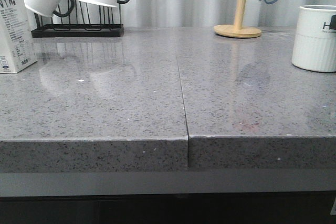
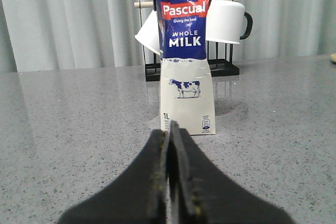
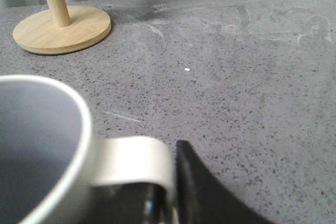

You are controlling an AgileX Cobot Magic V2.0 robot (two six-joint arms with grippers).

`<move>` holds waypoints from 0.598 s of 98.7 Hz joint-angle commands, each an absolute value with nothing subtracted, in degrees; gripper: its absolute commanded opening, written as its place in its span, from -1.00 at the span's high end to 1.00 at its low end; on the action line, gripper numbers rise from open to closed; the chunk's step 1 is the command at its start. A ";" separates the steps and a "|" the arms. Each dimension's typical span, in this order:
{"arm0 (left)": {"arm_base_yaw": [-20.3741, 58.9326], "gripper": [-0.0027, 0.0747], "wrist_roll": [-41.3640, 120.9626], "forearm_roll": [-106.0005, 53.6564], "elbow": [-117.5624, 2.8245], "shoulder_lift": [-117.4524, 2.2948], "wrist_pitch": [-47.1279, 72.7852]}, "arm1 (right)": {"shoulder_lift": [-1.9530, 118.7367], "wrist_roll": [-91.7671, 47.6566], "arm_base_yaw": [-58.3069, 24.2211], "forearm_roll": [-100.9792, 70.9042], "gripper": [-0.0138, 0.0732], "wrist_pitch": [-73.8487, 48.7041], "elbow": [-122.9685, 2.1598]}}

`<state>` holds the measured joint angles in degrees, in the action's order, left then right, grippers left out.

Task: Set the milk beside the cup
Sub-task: 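Grasp the mug handle with the right gripper and carry it toward the table center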

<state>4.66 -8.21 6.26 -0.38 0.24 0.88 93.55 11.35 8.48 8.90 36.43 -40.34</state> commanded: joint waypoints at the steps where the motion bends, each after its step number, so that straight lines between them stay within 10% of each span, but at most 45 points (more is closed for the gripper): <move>1: 4.56 0.98 -8.69 5.70 2.50 2.11 -3.73 | 91.73 11.40 8.92 9.22 0.85 41.84 -42.04; 41: 4.56 0.99 -8.69 5.70 2.50 2.11 -3.73 | 84.36 6.81 3.42 2.78 0.82 35.81 -42.04; 42: 4.56 0.98 -8.69 5.70 2.50 2.11 -3.73 | 82.61 -5.78 -10.45 -12.83 0.82 34.92 -42.04; 59: 4.56 0.99 -8.69 5.70 2.50 2.11 -3.73 | 83.34 -16.98 -19.87 -27.05 0.82 38.17 -43.64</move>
